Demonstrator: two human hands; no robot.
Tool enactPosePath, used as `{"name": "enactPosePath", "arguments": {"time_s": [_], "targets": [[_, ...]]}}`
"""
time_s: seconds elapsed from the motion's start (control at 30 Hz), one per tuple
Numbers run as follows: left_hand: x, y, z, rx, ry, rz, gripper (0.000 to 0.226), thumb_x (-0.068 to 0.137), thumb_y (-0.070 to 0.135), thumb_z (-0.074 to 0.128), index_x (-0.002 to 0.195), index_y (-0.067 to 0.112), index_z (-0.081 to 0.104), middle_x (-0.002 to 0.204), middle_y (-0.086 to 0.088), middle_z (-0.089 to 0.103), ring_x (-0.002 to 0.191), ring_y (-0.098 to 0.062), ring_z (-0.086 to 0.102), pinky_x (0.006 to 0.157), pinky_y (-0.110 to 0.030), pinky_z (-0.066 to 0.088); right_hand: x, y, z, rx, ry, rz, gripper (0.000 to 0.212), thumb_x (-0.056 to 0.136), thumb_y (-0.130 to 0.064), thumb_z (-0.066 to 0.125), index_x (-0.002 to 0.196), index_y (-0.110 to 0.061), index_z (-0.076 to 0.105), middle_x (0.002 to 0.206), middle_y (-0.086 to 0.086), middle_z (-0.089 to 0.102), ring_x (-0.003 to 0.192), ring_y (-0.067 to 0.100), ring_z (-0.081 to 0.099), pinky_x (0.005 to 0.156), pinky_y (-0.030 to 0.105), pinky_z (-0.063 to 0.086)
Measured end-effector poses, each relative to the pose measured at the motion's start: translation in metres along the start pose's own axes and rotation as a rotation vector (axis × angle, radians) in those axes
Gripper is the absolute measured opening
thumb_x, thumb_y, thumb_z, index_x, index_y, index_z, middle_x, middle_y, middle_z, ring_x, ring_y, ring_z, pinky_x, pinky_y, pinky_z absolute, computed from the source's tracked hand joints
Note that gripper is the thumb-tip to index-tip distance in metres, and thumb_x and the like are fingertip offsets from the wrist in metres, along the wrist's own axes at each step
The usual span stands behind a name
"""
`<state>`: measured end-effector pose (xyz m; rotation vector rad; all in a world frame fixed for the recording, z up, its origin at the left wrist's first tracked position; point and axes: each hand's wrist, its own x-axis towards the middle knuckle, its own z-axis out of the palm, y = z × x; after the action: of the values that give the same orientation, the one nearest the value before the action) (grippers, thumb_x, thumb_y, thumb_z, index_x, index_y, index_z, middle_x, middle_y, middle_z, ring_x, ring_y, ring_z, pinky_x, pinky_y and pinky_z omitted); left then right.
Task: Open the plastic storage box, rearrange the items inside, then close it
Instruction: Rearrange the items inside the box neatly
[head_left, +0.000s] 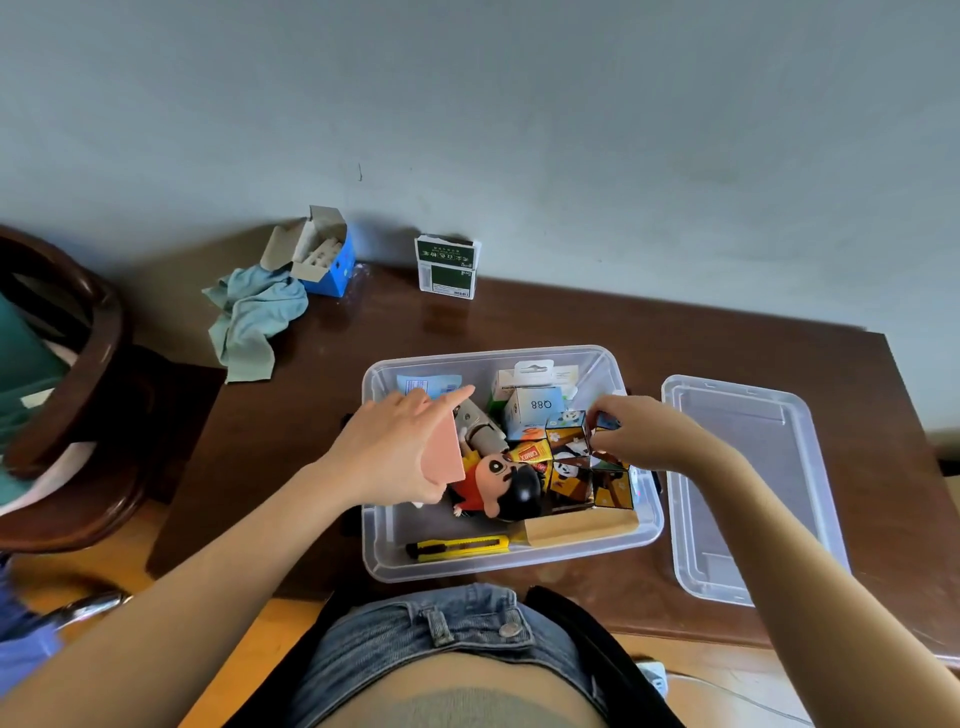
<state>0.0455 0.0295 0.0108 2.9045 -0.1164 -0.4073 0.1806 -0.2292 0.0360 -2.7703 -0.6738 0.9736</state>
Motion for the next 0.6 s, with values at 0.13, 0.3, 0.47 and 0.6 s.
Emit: {"name": "enactPosePath", "arguments": {"time_s": [0.13,0.3,0.47,0.6], "targets": [[0.002,0.002,-0.011,-0.273,-0.128,-0.11,0.101,0.063,0.061,0.064,0.142,0.047,0.002,0.125,0.013,0.046,0.081,-0.007,0.051,0.054,-0.022,0.037,0.005,-0.008,0.006,-0.053,0.063,0.028,0.036,0.085,-0.03,0.052,0.12,-0.022,0.05,0.099,-0.001,0.062,0.086,0.018,0.06,0.076,0.032,0.054],[-0.004,-0.002,-0.018,-0.469,-0.303,-0.097,0.094,0.069,0.055,0.071,0.142,0.04,0.014,0.118,0.018,0.037,0.087,-0.006,0.05,0.06,-0.015,0.037,0.009,-0.01,0.009,-0.077,0.083,0.01,0.043,0.087,-0.021,0.049,0.13,-0.026,0.051,0.127,0.001,0.059,0.107,0.021,0.058,0.088,0.034,0.051],[-0.013,0.003,-0.011,-0.368,-0.392,0.045,0.091,0.064,0.061,0.073,0.136,0.043,0.021,0.12,0.018,0.041,0.092,-0.002,0.049,0.066,-0.014,0.038,0.008,-0.011,0.009,-0.062,0.098,-0.016,0.036,0.09,-0.022,0.046,0.125,-0.025,0.056,0.131,0.0,0.056,0.112,0.02,0.055,0.091,0.034,0.046],[-0.01,0.006,-0.003,-0.448,-0.426,0.011,0.083,0.067,0.071,0.064,0.136,0.038,0.034,0.125,0.015,0.042,0.109,-0.005,0.045,0.087,-0.02,0.039,0.011,-0.019,0.009,0.054,0.179,-0.038,0.029,0.09,-0.023,0.047,0.115,-0.026,0.061,0.12,-0.005,0.063,0.101,0.015,0.06,0.084,0.032,0.05]]}}
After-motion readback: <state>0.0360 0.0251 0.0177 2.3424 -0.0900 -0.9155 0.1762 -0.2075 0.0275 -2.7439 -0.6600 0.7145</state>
